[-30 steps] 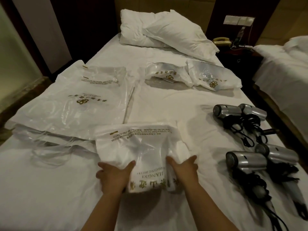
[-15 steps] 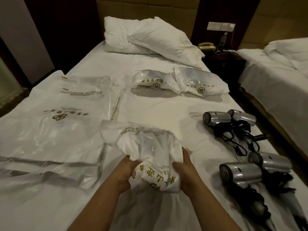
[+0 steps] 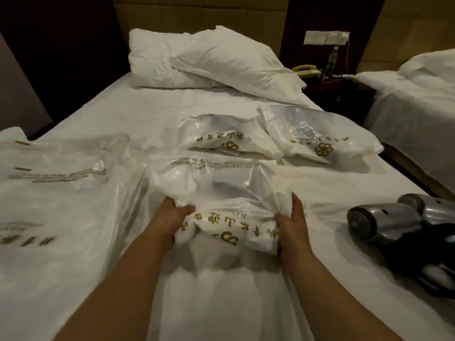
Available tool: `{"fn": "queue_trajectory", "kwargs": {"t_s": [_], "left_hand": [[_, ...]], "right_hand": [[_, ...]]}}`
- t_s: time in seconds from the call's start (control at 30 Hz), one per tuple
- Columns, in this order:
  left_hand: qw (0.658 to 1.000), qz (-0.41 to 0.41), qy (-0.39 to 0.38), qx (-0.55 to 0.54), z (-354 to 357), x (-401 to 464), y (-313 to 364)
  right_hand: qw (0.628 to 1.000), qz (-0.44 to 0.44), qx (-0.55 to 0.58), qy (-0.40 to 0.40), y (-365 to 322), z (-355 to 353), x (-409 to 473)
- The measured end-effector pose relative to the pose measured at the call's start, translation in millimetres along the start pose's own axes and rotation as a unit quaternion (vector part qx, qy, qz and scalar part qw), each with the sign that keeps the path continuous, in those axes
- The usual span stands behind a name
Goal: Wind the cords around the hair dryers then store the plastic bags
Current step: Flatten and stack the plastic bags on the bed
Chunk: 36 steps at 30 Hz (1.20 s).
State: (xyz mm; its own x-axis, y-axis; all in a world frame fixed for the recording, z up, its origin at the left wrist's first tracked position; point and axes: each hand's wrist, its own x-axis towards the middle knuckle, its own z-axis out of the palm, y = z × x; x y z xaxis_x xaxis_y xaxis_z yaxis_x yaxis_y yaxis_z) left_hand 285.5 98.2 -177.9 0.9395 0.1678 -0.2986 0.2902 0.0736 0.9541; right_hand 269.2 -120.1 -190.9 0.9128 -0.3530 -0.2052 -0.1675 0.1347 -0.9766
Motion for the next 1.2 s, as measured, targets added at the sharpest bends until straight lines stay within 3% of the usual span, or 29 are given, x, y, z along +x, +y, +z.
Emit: {"fn": "queue_trajectory", "kwargs": {"t_s": [0.13,0.23,0.37,0.43,0.47,0.5,0.57,0.6,0.63,0.7,0.77,0.9,1.07,1.13,1.2], "left_hand": [[0.996,0.064,0.048,-0.026,1,27,-2],[0.991,0.062,0.121,-0.001,-3,27,-13],[0.963,0.057,0.207,0.165,-7,-4,-16],[0.909,0.032,0.218,0.353,-13,-33,-7],[0.858,0.061,0.215,0.462,-17,-44,-9],[0.800,0.144,0.211,0.542,-21,-54,-13],[0.707,0.299,0.129,0.627,-22,-71,-22],[0.665,0.310,0.057,0.677,-21,-80,-22],[0.655,0.269,-0.002,0.706,-21,-90,-22],[0.675,0.158,-0.049,0.720,-26,-115,-21],[0.683,0.176,-0.048,0.708,-33,-141,-20],[0.694,0.187,-0.051,0.694,-56,-205,-21],[0.700,0.134,0.024,0.701,-128,-258,-30],[0.705,0.095,0.059,0.700,-163,-269,-30],[0.711,0.036,0.100,0.695,-200,-274,-33]], "right_hand": [[0.997,-0.040,-0.057,0.029,3,11,27],[0.987,-0.057,-0.137,0.062,6,9,23],[0.956,-0.093,-0.267,0.072,6,3,-3],[0.914,-0.119,-0.383,0.069,9,-8,-28],[0.881,-0.136,-0.450,0.058,13,-15,-40],[0.843,-0.162,-0.511,0.034,15,-20,-53],[0.772,-0.192,-0.604,-0.053,20,-22,-73],[0.746,-0.179,-0.634,-0.098,22,-21,-80],[0.727,-0.150,-0.655,-0.138,21,-21,-87],[0.727,-0.084,-0.659,-0.170,11,-23,-103],[0.730,-0.082,-0.653,-0.184,3,-19,-123],[0.709,-0.181,-0.634,-0.252,-6,11,-183],[0.733,-0.189,-0.546,-0.358,8,62,-268],[0.771,-0.141,-0.488,-0.386,18,81,-292],[0.818,-0.073,-0.438,-0.365,27,98,-309]]}}
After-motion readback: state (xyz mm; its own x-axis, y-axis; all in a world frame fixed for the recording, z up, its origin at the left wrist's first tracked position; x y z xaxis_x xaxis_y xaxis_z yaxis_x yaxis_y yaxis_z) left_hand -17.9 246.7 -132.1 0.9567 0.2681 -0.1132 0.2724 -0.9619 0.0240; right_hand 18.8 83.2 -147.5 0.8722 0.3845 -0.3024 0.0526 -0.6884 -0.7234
